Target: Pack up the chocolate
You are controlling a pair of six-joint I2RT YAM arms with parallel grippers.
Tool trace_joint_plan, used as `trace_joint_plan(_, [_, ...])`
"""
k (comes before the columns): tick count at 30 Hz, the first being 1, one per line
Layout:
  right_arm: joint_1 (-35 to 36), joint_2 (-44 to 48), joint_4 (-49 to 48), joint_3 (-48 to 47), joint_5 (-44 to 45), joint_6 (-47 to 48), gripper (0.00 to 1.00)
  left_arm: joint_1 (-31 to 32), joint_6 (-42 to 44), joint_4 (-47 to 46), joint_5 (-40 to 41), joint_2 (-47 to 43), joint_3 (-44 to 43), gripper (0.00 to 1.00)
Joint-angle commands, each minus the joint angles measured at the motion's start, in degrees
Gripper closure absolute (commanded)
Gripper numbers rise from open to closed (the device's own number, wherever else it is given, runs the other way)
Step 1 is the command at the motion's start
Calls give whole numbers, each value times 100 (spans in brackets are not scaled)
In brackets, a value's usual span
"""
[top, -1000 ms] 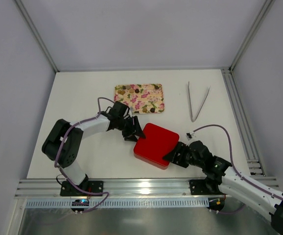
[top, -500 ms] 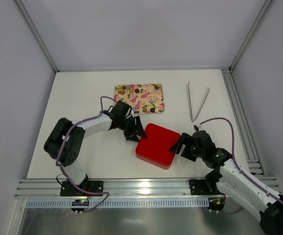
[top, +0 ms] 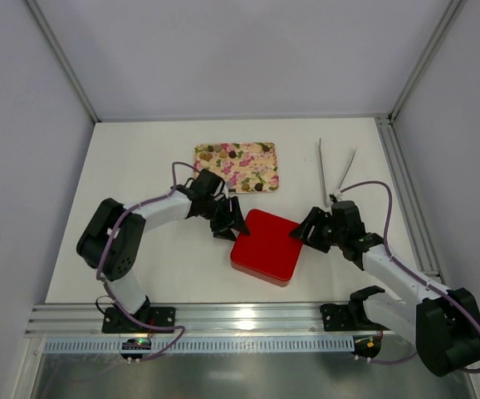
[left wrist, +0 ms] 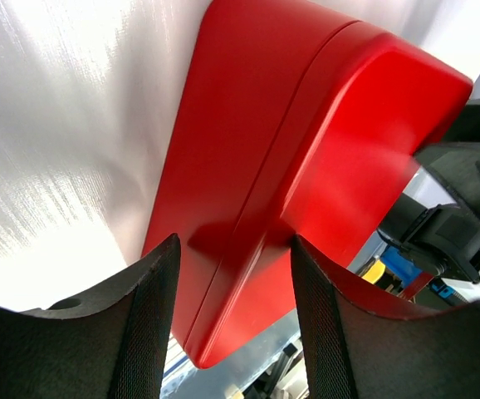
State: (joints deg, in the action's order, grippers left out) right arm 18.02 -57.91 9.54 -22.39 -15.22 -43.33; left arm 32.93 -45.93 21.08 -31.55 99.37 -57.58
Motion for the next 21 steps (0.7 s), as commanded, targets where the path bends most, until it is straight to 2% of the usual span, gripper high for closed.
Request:
trace_joint_plan(1, [-88, -343, -153, 191, 230, 273, 41, 56, 375, 951, 1239, 434, 370, 46])
trace_joint_plan(3, [-97, -449, -250, 235, 222, 281, 44, 91, 261, 828, 1239, 408, 467, 46])
trace_joint_plan(6, [-88, -738, -514, 201, 169, 325, 44, 187, 138, 653, 1248, 355, 643, 46])
trace_joint_plan(11, [-97, -1292, -568, -353, 99, 501, 51, 302, -65, 511, 1300, 101, 836, 47])
trace_joint_plan(21, [-97, -1320, 152, -1407, 178, 896, 42, 39, 251, 906, 1573, -497, 433, 42])
